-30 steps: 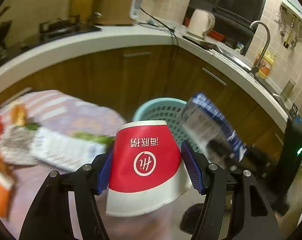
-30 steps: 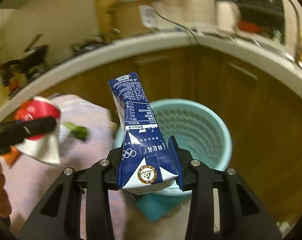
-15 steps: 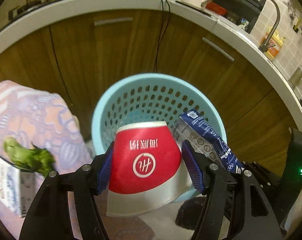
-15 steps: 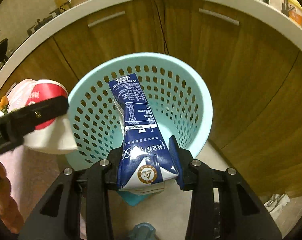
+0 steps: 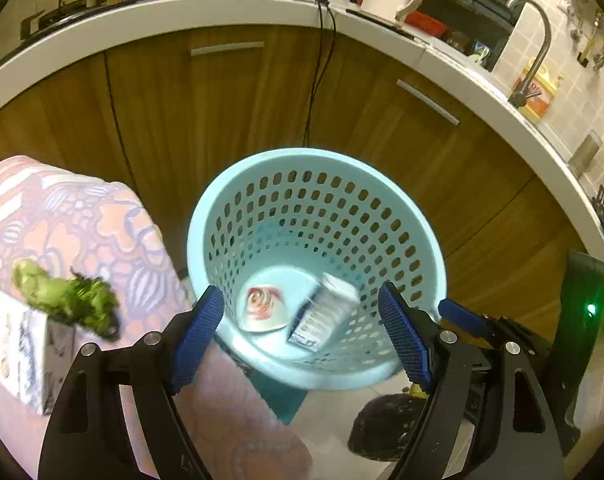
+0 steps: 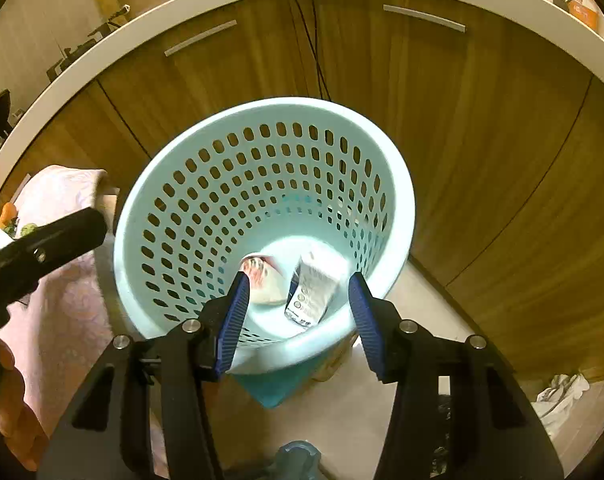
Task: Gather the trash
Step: 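Move both tools back over the table toward the orange cup and carton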
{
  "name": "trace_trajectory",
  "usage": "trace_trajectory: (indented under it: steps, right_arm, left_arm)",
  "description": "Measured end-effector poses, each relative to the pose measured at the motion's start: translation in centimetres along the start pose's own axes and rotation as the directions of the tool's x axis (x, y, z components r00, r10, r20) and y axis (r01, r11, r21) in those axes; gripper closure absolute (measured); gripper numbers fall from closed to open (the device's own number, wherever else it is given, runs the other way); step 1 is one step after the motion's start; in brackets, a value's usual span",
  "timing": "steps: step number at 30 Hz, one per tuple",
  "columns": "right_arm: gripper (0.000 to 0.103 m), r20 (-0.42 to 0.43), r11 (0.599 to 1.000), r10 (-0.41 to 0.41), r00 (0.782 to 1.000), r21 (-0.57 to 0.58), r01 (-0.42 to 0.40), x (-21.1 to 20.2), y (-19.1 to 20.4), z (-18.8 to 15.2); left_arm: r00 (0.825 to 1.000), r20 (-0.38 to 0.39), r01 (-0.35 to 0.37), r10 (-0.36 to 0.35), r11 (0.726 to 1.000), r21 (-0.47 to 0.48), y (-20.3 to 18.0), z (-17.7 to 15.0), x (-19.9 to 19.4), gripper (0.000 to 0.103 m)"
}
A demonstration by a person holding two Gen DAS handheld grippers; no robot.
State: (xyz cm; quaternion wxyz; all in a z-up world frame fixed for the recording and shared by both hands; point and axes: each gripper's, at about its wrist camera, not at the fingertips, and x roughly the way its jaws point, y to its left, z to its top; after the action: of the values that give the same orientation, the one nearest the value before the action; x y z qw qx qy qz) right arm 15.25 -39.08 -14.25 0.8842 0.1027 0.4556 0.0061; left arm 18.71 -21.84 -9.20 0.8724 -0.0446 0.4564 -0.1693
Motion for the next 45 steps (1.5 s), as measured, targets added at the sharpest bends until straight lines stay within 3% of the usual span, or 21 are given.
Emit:
trace_trajectory:
  steps: [5, 11, 19, 25, 31, 36, 40, 43, 45]
  right_arm:
    - [0.055, 0.056, 0.998, 0.043, 0.998, -0.043, -0.040, -2.4, 1.9, 0.3]
    - [0.055, 0.129, 0.983, 0.119, 0.984, -0.153, -0.099, -5.7, 7.1, 0.0]
    - [0.055, 0.134, 0.931, 0.235, 0.963, -0.316, -0.184, -7.3, 15.4, -1.1]
    - [0.055, 0.094, 0.896, 0.298, 0.950, -0.372, -0.244, -5.9, 19.8, -1.1]
    - [0.055, 0.038, 0.875, 0.328, 0.944, -0.390, -0.289, -3.6, 22.6, -0.2]
    - [0.055, -0.004, 0.858, 0.356, 0.934, -0.395, -0.329, -2.1, 24.2, 1.0]
    - [0.055, -0.057, 0.851, 0.360, 0.931, -0.390, -0.352, -0.6, 24.6, 1.4]
    - [0.055, -0.108, 0.839, 0.395, 0.912, -0.362, -0.406, 0.1, 24.3, 1.1]
    - [0.055, -0.117, 0.838, 0.393, 0.912, -0.363, -0.408, -0.2, 24.3, 0.6]
  left_arm:
    - [0.997, 0.077, 0.004, -0.005, 1.000, 0.010, 0.6, -1.1, -4.0, 0.026]
    - [0.984, 0.174, -0.020, 0.022, 1.000, -0.013, 3.1, -2.8, -9.7, 0.026]
    - [0.949, 0.276, -0.128, 0.154, 0.986, -0.110, 9.9, -6.2, -18.2, 0.022]
    - [0.901, 0.290, -0.268, 0.323, 0.939, -0.213, 16.7, -9.6, -23.7, 0.019]
    - [0.865, 0.243, -0.360, 0.439, 0.880, -0.310, 23.8, -12.4, -26.4, 0.016]
    - [0.871, 0.184, -0.372, 0.457, 0.855, -0.361, 28.7, -13.8, -26.5, 0.015]
    - [0.905, 0.142, -0.322, 0.401, 0.864, -0.387, 30.7, -14.5, -25.2, 0.015]
    - [0.935, 0.137, -0.250, 0.327, 0.882, -0.400, 31.0, -15.4, -24.5, 0.014]
    - [0.944, 0.131, -0.230, 0.302, 0.890, -0.395, 30.5, -15.6, -24.1, 0.014]
